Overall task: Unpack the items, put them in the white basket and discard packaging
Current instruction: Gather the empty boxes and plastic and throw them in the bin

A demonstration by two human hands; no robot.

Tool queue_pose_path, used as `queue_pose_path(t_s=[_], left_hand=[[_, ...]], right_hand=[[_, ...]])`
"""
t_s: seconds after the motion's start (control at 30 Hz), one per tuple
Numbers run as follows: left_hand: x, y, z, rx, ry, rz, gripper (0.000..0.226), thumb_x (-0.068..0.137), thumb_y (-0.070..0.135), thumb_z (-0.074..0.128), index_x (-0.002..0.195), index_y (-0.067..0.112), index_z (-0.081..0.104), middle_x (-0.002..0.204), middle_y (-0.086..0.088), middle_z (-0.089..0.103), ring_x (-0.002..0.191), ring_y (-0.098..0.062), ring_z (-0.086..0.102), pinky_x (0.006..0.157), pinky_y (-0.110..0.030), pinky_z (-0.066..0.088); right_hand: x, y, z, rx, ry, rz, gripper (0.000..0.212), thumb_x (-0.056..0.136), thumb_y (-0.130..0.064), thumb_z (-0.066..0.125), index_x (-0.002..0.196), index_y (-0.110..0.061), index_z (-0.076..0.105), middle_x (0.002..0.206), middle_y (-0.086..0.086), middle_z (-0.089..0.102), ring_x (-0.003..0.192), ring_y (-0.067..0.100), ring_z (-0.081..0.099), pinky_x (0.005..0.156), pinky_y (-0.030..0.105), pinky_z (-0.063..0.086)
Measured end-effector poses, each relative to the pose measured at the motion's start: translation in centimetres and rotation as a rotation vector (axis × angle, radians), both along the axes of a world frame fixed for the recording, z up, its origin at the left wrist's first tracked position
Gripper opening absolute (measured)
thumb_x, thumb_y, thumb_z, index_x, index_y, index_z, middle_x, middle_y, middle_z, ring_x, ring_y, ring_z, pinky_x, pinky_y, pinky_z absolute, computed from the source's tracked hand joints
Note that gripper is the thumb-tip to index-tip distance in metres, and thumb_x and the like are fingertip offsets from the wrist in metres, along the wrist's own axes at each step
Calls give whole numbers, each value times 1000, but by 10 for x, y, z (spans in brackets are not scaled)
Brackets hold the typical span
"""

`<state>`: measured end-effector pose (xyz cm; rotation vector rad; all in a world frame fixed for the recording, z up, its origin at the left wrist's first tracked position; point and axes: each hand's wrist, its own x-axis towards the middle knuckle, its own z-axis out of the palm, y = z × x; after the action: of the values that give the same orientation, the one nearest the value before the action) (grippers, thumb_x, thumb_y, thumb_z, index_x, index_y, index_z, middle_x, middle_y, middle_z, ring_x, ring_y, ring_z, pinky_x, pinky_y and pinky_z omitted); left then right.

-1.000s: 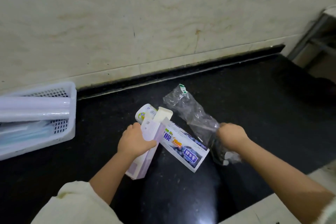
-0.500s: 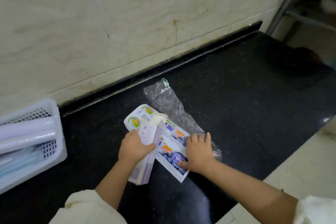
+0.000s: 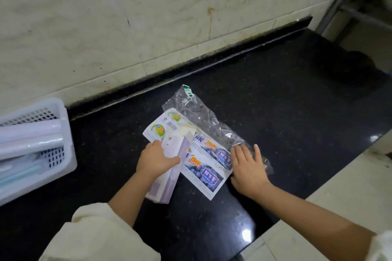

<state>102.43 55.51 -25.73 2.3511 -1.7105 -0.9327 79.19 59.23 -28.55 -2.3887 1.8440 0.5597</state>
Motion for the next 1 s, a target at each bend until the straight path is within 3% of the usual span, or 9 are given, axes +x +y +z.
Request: queue_pose_path(t_s=[0.1, 0.2, 0.3, 0.37, 0.43, 0.53, 0.6, 0.8, 1.0], left_hand=[[3, 1, 1, -2, 5, -7, 55, 73, 34, 70, 113, 2, 50, 118, -16, 52, 107, -31, 53, 78, -31, 43], [2, 1, 2, -5, -5, -38, 53, 72, 34, 70, 111, 2, 51, 118, -15, 53, 106, -30, 54, 80, -32, 44], [2, 2, 1, -2, 6, -42, 53, 72, 33, 70, 111, 3, 52, 117, -13, 54, 105, -28, 55, 80, -33, 46], [1, 1, 1, -27, 40, -42, 52, 71, 32, 71, 111, 4, 53, 114, -12, 57, 101, -27, 57, 78, -33, 46], [-7, 0, 6, -78, 63, -54, 47, 71, 32, 72, 106, 6, 53, 109, -9, 57, 97, -24, 56, 73, -29, 42], [-37, -10, 24, -186, 113, -133, 37, 70, 30, 73, 95, 12, 52, 98, -3, 53, 89, -19, 52, 68, -26, 36], [-70, -19, 35, -248, 152, -211, 35, 69, 29, 73, 91, 11, 53, 96, -7, 55, 88, -26, 55, 65, -27, 36], [-210, -18, 48, -328, 260, -506, 49, 68, 31, 73, 108, 9, 54, 107, -9, 57, 100, -28, 54, 70, -28, 37], [-381, 42, 61, -279, 281, -846, 41, 69, 32, 72, 96, 10, 51, 96, -7, 50, 95, -27, 51, 66, -28, 34]], right_hand=[[2, 0, -2, -130, -55, 27, 67, 77, -32, 59, 135, -2, 42, 138, 15, 50, 129, 28, 46, 110, 61, 23], [1, -5, 5, -291, -110, 88, 52, 40, -34, 86, 86, -12, 77, 85, 3, 77, 75, 18, 73, 76, 52, 56], [2, -10, 8, -385, -158, 122, 34, 33, -29, 89, 61, -16, 76, 64, -4, 74, 56, 13, 69, 65, 36, 60], [5, -14, 11, -352, -243, 62, 30, 28, -23, 90, 50, -16, 70, 52, -5, 68, 46, 13, 64, 56, 19, 56], [3, -17, 20, -360, -303, -19, 30, 28, -13, 89, 46, -13, 65, 48, 0, 64, 39, 17, 60, 43, 15, 48], [-19, -20, 38, -324, -406, -281, 11, 72, -7, 68, 82, -1, 66, 87, 16, 69, 74, 32, 67, 56, 33, 52], [-50, -14, 43, -322, -447, -469, 20, 88, -14, 49, 99, -3, 61, 106, 15, 64, 93, 35, 62, 69, 38, 48], [-179, 53, 62, -475, -475, -895, 21, 90, -11, 44, 97, 3, 58, 98, 29, 67, 87, 46, 60, 63, 39, 41], [-321, 181, 72, -561, -447, -1281, 24, 91, -8, 41, 102, 2, 60, 103, 30, 67, 93, 45, 60, 72, 40, 46]])
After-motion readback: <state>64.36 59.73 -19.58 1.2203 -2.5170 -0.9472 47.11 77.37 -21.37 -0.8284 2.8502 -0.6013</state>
